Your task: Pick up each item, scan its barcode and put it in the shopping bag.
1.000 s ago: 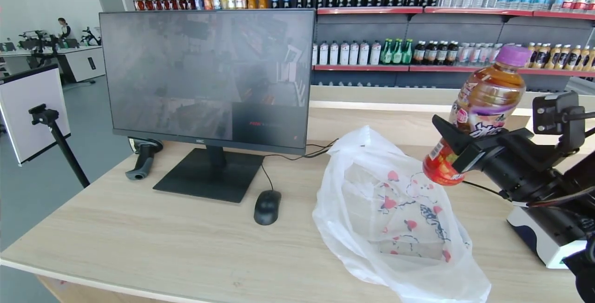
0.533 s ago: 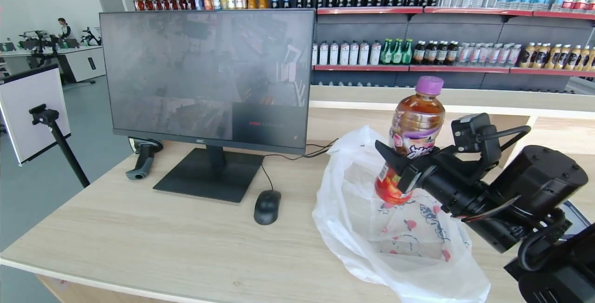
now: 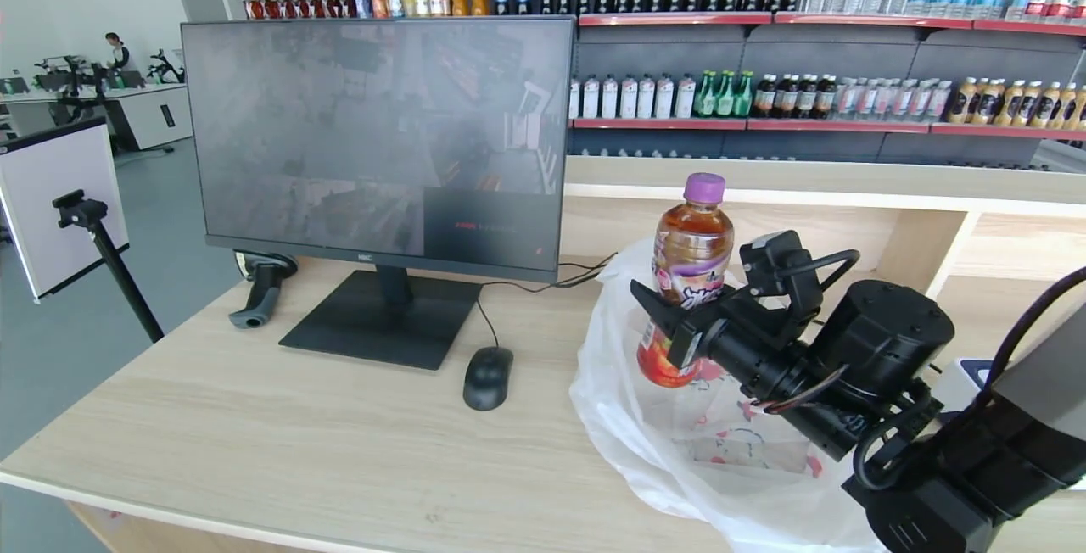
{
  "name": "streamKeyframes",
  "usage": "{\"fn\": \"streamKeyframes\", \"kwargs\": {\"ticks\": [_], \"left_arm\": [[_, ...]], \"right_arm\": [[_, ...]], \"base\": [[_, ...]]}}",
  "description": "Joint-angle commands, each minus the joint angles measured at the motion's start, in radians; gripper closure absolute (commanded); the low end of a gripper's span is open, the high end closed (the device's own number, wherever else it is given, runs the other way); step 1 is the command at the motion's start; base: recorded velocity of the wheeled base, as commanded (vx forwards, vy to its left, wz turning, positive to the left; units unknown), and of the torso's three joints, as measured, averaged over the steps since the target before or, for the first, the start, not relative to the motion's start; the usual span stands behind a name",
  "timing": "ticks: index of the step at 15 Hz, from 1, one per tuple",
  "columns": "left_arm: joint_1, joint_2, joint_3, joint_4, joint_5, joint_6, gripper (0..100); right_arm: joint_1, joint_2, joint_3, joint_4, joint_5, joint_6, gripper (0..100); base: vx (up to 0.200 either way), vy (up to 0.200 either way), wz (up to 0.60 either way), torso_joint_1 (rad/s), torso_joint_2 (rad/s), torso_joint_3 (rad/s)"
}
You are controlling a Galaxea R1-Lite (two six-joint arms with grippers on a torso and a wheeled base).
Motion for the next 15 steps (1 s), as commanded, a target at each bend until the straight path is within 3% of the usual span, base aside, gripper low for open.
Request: {"fn": "streamKeyframes", "kwargs": {"ticks": [1, 15], "left_arm": [[0.000, 0.000, 0.000, 0.000, -0.001, 0.000, 100], [0.000, 0.000, 0.000, 0.000, -0.001, 0.000, 100]], "right_arm": [[0.003, 0.041, -0.016, -0.001, 0.000, -0.001, 100], [0.050, 0.101, -0.031, -0.001, -0.001, 0.012, 100]], "base": [[0.000, 0.000, 0.00, 0.000, 0.00, 0.000], [0.000, 0.000, 0.00, 0.000, 0.00, 0.000]]}}
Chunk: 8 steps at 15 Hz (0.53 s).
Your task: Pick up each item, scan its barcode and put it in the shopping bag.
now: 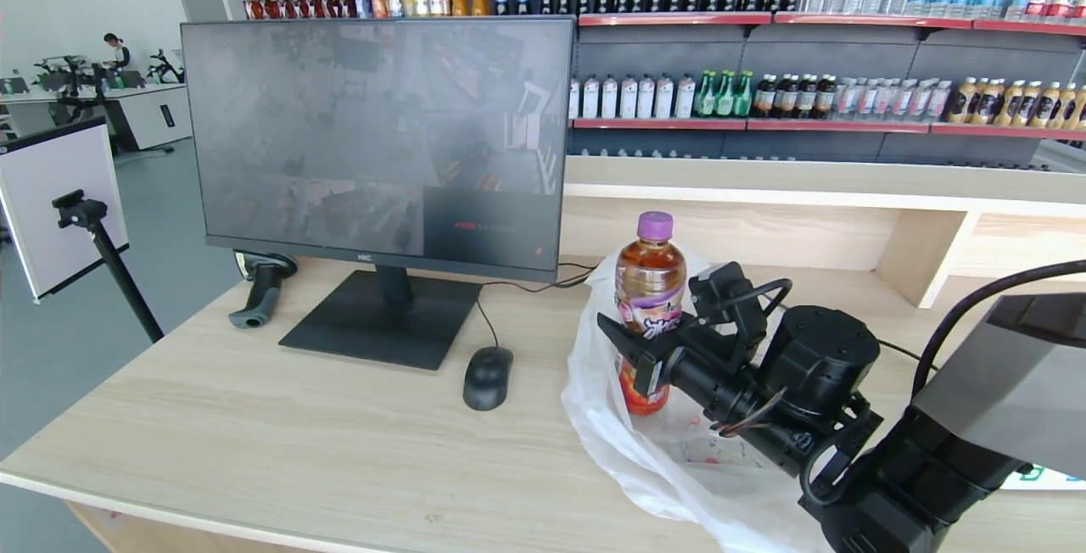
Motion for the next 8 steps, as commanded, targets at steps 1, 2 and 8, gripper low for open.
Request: {"fn": "streamKeyframes", "kwargs": {"ticks": [1, 2, 8], "left_arm": [[0.000, 0.000, 0.000, 0.000, 0.000, -0.001, 100], [0.000, 0.000, 0.002, -0.001, 0.001, -0.001, 100], [0.000, 0.000, 0.002, -0.003, 0.001, -0.001, 100]], "right_arm": [[-0.003, -0.001, 0.008, -0.001, 0.000, 0.000, 100], [-0.001, 0.000, 0.010, -0.001, 0.000, 0.000, 100], [0.000, -0.004, 0.082, -0.001, 0.000, -0.001, 100]], "base": [[0.000, 0.000, 0.00, 0.000, 0.00, 0.000], [0.000, 0.000, 0.00, 0.000, 0.00, 0.000], [0.000, 0.000, 0.00, 0.000, 0.00, 0.000]]}}
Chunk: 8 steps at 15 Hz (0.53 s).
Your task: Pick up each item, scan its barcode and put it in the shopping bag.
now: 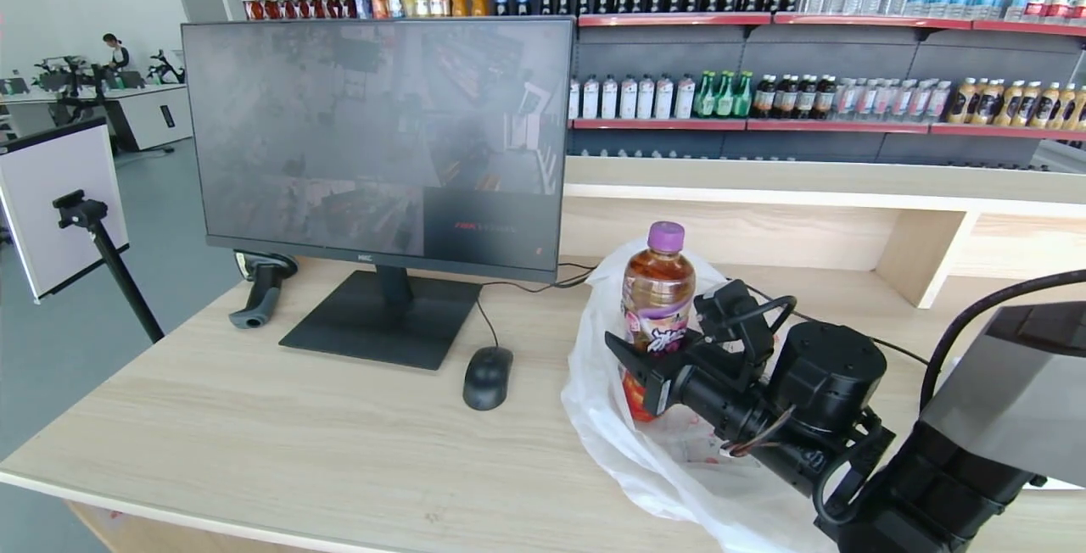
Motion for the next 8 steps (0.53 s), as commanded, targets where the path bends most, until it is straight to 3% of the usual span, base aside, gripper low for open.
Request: {"fn": "streamKeyframes", "kwargs": {"ticks": [1, 7, 8], "left_arm": [[0.000, 0.000, 0.000, -0.001, 0.000, 0.001, 100], [0.000, 0.000, 0.000, -0.001, 0.000, 0.001, 100], [0.000, 0.000, 0.000, -0.001, 0.000, -0.001, 100]], "right_arm": [[0.000, 0.000, 0.012, 0.003, 0.001, 0.000, 100], [0.002, 0.003, 0.029, 0.003, 0.001, 0.004, 100], [0.000, -0.001, 0.038, 0.003, 0.001, 0.006, 0]], "base": [[0.000, 0.000, 0.00, 0.000, 0.00, 0.000], [0.000, 0.000, 0.00, 0.000, 0.00, 0.000], [0.000, 0.000, 0.00, 0.000, 0.00, 0.000]]}}
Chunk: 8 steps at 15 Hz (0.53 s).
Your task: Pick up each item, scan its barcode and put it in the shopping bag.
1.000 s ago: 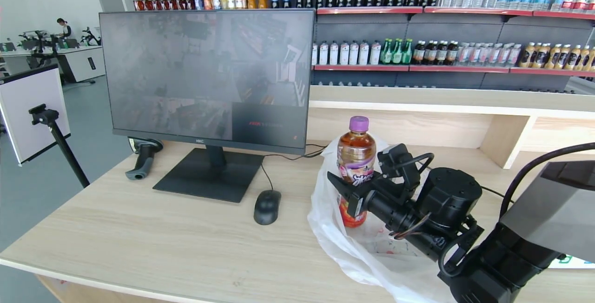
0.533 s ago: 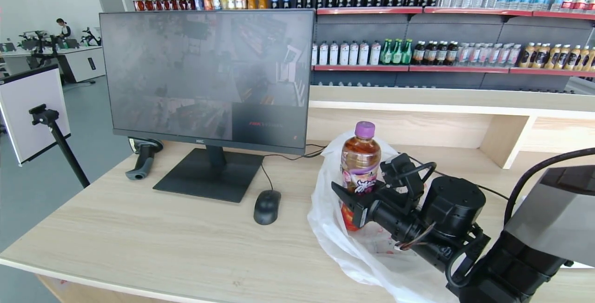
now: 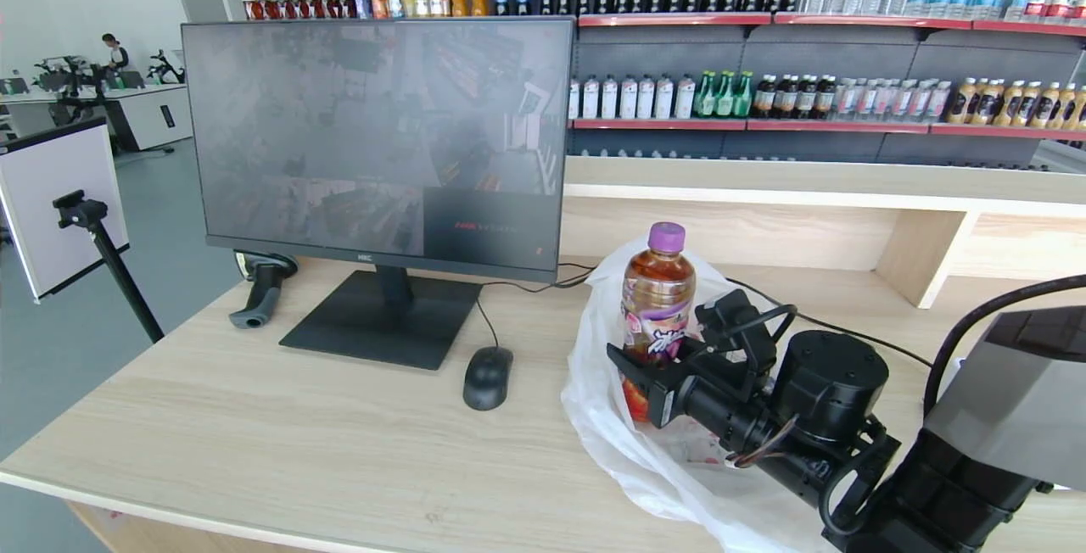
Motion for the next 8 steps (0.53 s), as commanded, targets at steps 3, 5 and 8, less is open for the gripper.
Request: {"fn": "streamKeyframes", "kwargs": {"ticks": [3, 5, 8], "left_arm": [[0.000, 0.000, 0.000, 0.000, 0.000, -0.001, 100], [0.000, 0.000, 0.000, -0.003, -0.002, 0.003, 100], [0.000, 0.000, 0.000, 0.002, -0.002, 0.002, 100]], "right_arm": [[-0.005, -0.006, 0.001, -0.003, 0.000, 0.003, 0], [-0.013, -0.028, 0.043, -0.003, 0.000, 0.005, 0], [-0.016, -0.071, 0.070, -0.003, 0.000, 0.005, 0]], "base": [[0.000, 0.000, 0.00, 0.000, 0.00, 0.000], [0.000, 0.000, 0.00, 0.000, 0.00, 0.000], [0.000, 0.000, 0.00, 0.000, 0.00, 0.000]]}}
